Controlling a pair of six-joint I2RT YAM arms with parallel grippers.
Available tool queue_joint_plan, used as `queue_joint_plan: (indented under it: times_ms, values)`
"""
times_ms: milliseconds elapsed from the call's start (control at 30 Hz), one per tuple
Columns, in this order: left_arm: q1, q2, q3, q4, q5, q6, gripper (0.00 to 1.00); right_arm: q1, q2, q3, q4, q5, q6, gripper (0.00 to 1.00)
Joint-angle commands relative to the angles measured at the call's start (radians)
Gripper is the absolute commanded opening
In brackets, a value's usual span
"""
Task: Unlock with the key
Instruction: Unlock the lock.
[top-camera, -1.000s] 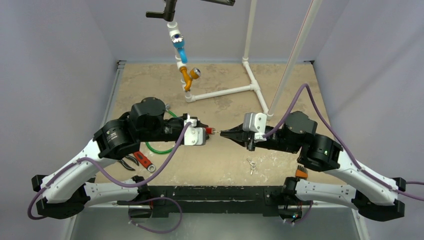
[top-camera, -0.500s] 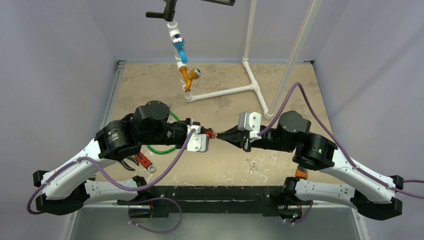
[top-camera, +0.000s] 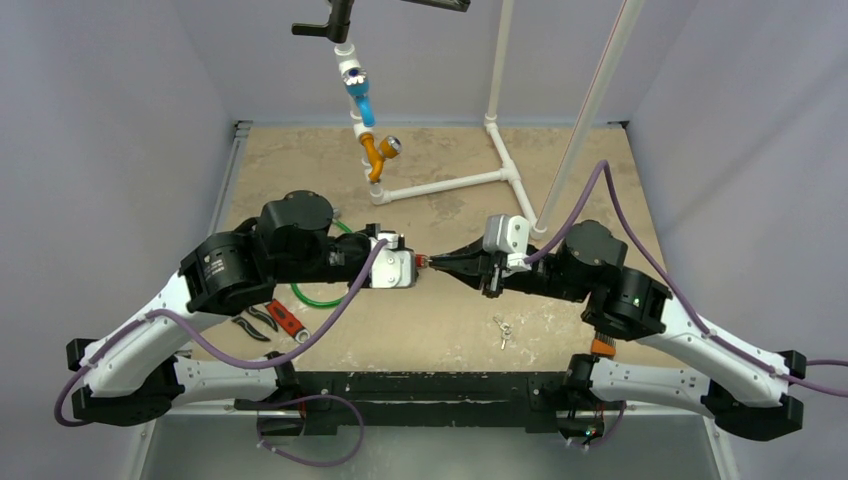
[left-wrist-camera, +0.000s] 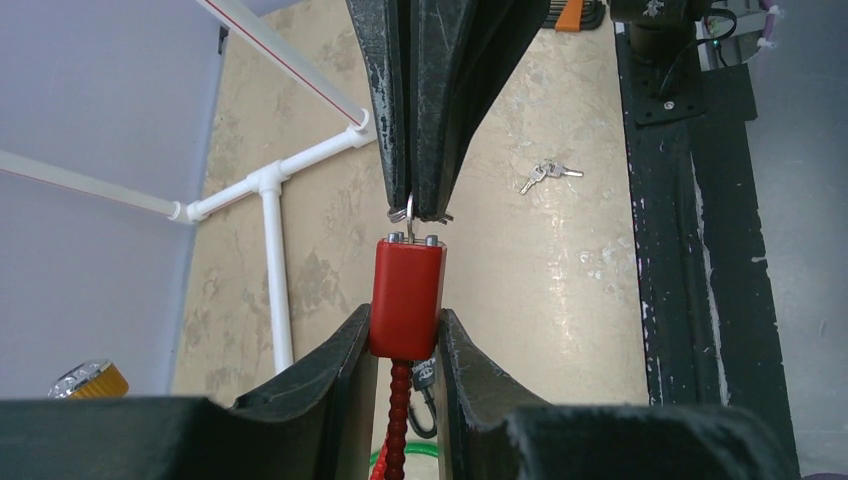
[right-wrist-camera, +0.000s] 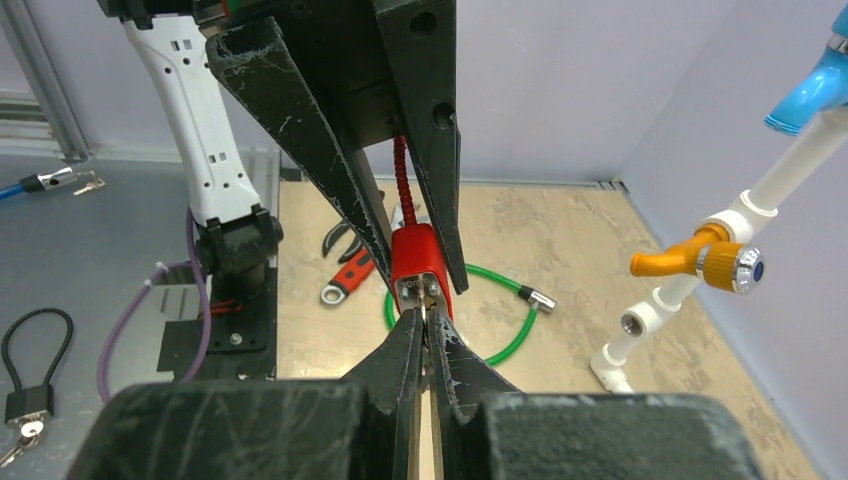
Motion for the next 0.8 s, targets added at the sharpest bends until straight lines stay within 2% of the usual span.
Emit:
queue_joint_plan:
  times_ms: [0,200,333,500,767]
  values:
    - [-0.037,0.018,0.07,0.216,0.108,-0.013,0.0,0.012,0.071,-0.027,0.02,-0.018,0.055,0.0]
    - [-0.043,0.019,0.091,0.209,0.1,0.007,0.0,0.013,0.066,-0.043,0.017,0.079,0.072,0.0]
    - [-0.043,0.024,0.101,0.201,0.108,0.016,0.0,0.012,0.075,-0.037,0.014,0.08,0.103,0.0]
    - [-0.059,0.023,0.095,0.181,0.096,0.089,0.0,0.012,0.099,-0.03,0.022,0.027,0.163,0.0]
    - [-0.134,0.023,0.081,0.162,0.002,0.307,0.0,-0.024,0.144,-0.023,0.051,-0.098,0.306,0.0]
